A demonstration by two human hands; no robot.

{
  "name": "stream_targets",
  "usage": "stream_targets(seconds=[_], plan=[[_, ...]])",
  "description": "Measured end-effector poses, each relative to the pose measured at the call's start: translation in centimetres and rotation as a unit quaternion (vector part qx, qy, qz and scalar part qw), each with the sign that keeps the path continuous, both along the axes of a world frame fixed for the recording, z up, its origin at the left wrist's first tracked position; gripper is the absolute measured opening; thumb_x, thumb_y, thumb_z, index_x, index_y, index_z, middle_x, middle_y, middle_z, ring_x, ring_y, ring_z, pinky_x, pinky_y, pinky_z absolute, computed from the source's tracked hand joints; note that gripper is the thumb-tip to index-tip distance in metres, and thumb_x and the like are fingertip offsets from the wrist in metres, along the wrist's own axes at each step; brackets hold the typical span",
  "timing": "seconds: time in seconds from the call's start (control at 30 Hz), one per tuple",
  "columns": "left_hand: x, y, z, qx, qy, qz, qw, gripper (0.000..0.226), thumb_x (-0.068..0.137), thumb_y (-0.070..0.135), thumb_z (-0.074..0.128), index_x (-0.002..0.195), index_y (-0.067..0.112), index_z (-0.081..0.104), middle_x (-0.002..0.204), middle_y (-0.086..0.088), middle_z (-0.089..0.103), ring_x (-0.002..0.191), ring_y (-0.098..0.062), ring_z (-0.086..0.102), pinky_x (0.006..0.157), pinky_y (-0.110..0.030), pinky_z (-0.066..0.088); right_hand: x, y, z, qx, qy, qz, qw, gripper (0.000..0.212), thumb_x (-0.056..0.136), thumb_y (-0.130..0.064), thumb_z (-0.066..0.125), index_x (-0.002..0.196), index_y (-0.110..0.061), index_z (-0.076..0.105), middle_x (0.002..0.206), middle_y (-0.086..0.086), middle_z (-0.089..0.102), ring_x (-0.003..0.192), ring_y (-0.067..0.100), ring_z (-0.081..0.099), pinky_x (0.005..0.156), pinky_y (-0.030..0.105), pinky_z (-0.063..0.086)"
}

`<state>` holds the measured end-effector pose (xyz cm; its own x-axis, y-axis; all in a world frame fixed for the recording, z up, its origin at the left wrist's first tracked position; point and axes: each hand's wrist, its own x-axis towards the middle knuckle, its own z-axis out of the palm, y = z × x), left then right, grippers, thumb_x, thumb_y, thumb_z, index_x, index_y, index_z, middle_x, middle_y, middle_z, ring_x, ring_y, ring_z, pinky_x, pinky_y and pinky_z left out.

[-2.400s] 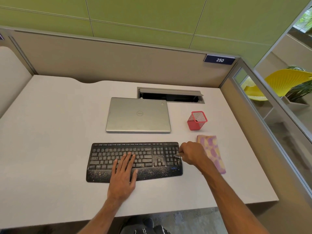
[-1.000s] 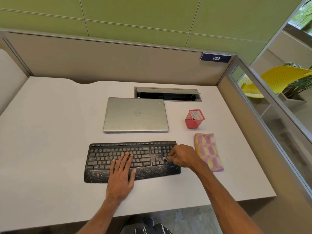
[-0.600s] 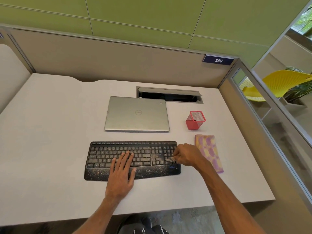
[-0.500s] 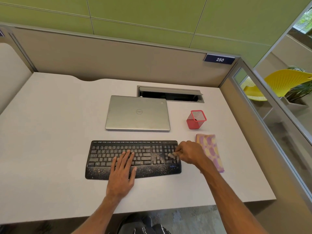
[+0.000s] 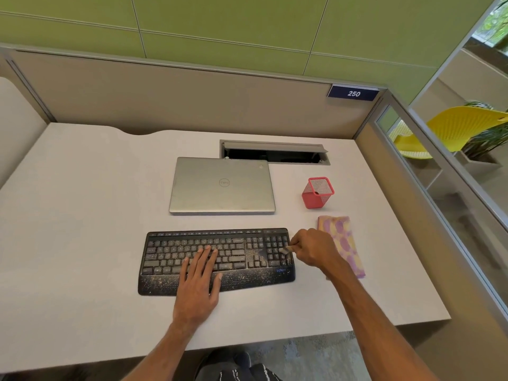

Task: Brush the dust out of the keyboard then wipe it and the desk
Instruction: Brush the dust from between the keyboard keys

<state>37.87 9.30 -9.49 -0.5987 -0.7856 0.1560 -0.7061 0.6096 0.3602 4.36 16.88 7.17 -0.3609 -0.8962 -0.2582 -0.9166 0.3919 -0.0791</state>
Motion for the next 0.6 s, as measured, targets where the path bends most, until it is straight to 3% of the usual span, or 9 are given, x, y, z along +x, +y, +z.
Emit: stream_targets(seconds=[0.13, 0.3, 0.43, 0.6], plan=[[-0.1, 0.0, 0.1, -0.001, 0.001, -0.002, 1.0, 0.069, 0.114, 0.051, 0.034, 0.176, 0.023, 0.022, 0.183, 0.0, 0.017, 0.171, -0.019, 0.009, 0.136, -0.059, 0.015, 0.4, -0.2, 0.1, 0.055, -0.033, 0.025, 0.998, 0.024, 0.096, -0.042, 0.067, 0.108, -0.026, 0.082, 0.099, -0.005, 0.079, 0.075, 0.013, 0.064, 0.058, 0.025, 0.04], [0.0, 0.0, 0.0, 0.0, 0.0, -0.003, 1.0, 0.069, 0.114, 0.051, 0.032, 0.175, 0.022, 0.023, 0.183, -0.001, 0.018, 0.171, -0.019, 0.01, 0.136, -0.06, 0.015, 0.3, -0.5, 0.2, 0.006, -0.017, -0.015, 1.0, 0.027, 0.097, -0.048, 0.065, 0.102, -0.027, 0.08, 0.089, -0.006, 0.078, 0.071, 0.015, 0.064, 0.054, 0.025, 0.036], [-0.1, 0.0, 0.0, 0.001, 0.003, -0.001, 1.0, 0.069, 0.113, 0.051, 0.034, 0.175, 0.023, 0.024, 0.183, 0.0, 0.018, 0.171, -0.019, 0.01, 0.137, -0.059, 0.014, 1.1, -0.8, -0.3, 0.035, -0.027, -0.024, 0.999, 0.027, 0.092, -0.043, 0.066, 0.103, -0.023, 0.08, 0.089, -0.005, 0.077, 0.073, 0.015, 0.066, 0.059, 0.025, 0.045], [0.0, 0.0, 0.0, 0.001, 0.002, -0.003, 1.0, 0.069, 0.113, 0.05, 0.035, 0.175, 0.023, 0.022, 0.183, 0.0, 0.017, 0.171, -0.019, 0.009, 0.136, -0.06, 0.015, 2.2, -1.0, -1.0, -0.034, -0.049, -0.095, 0.994, 0.031, 0.085, -0.043, 0.061, 0.103, -0.024, 0.078, 0.089, -0.005, 0.077, 0.075, 0.016, 0.068, 0.064, 0.028, 0.054]])
